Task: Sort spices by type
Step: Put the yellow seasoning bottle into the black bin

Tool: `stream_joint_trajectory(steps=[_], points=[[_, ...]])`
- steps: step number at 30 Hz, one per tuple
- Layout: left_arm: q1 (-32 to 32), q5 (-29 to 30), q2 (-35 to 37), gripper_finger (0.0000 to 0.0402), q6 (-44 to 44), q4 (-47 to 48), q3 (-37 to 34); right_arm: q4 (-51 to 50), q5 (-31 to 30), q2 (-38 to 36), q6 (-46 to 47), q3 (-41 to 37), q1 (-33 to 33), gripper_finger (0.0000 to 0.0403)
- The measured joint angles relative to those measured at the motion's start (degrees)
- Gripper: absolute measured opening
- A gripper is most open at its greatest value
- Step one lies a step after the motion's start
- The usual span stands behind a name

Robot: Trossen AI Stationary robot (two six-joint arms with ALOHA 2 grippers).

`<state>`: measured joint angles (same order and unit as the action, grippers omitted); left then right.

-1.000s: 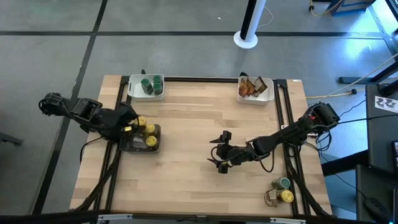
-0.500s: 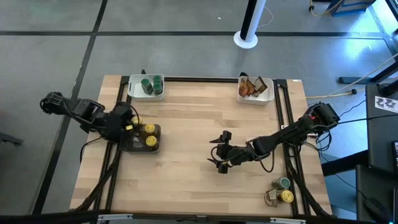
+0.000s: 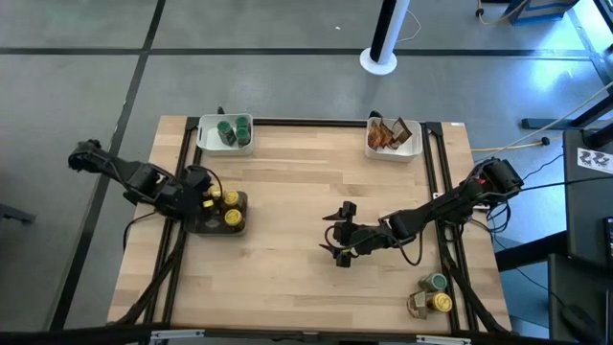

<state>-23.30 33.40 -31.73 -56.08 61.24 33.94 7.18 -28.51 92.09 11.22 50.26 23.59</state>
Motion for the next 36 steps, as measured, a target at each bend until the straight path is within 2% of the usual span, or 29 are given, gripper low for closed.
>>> stream_joint_trajectory(steps=[12, 18, 25, 36], points=[[-7.4, 5.4, -0.9, 0.0221, -6.6, -0.4, -2.3, 0.0, 0.2, 0.0, 0.0, 0.0, 0.0, 0.0372], [-10.9, 6.0, -2.5, 0.0221, -8.7, -2.3, -5.9, -0.1, 0.6, 0.0, 0.0, 0.0, 0.0, 0.0372], [-15.1, 12.0, -3.5, 0.0221, -13.5, -2.1, -8.2, 0.0, 0.6, 0.0, 0.0, 0.0, 0.0, 0.0372], [-16.1, 13.0, -6.8, 0.0221, -14.6, -2.0, -8.2, 0.1, 0.6, 0.0, 0.0, 0.0, 0.0, 0.0372]])
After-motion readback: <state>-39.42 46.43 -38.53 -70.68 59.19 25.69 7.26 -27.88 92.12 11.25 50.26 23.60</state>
